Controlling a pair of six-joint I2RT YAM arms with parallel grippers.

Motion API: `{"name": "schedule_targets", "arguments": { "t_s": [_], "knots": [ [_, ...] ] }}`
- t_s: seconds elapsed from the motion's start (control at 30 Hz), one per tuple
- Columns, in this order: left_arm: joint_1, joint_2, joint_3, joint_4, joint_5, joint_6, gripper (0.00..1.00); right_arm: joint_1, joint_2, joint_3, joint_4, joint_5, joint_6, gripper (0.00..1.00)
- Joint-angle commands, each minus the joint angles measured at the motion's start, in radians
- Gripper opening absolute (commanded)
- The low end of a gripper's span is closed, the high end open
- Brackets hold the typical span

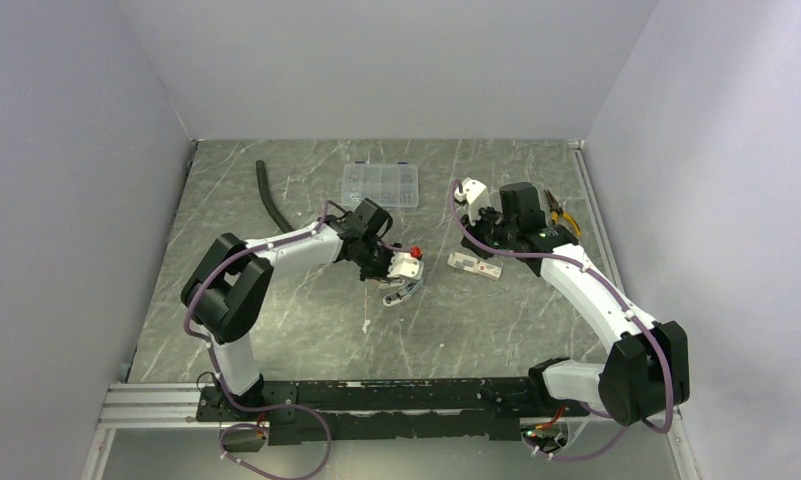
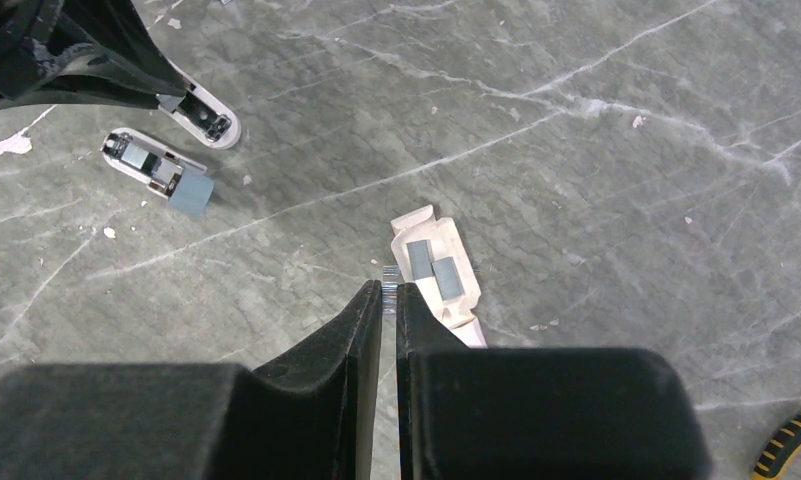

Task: Load the staples into the stapler
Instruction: Install the staple into the stapler.

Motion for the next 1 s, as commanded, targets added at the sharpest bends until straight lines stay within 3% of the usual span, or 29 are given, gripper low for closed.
{"name": "schedule_targets", "arguments": {
  "t_s": [0.0, 0.97],
  "knots": [
    [-0.003, 0.024, 0.046, 0.007, 0.01, 0.026, 0.03, -0.005, -0.005, 0.008, 0.011, -0.013, -0.013, 0.12],
    [-0.003, 0.063, 0.065, 0.015, 0.025, 0.034, 0.03, -0.006, -0.002, 0.008, 0.008, -0.013, -0.012, 0.12]
  ]
}}
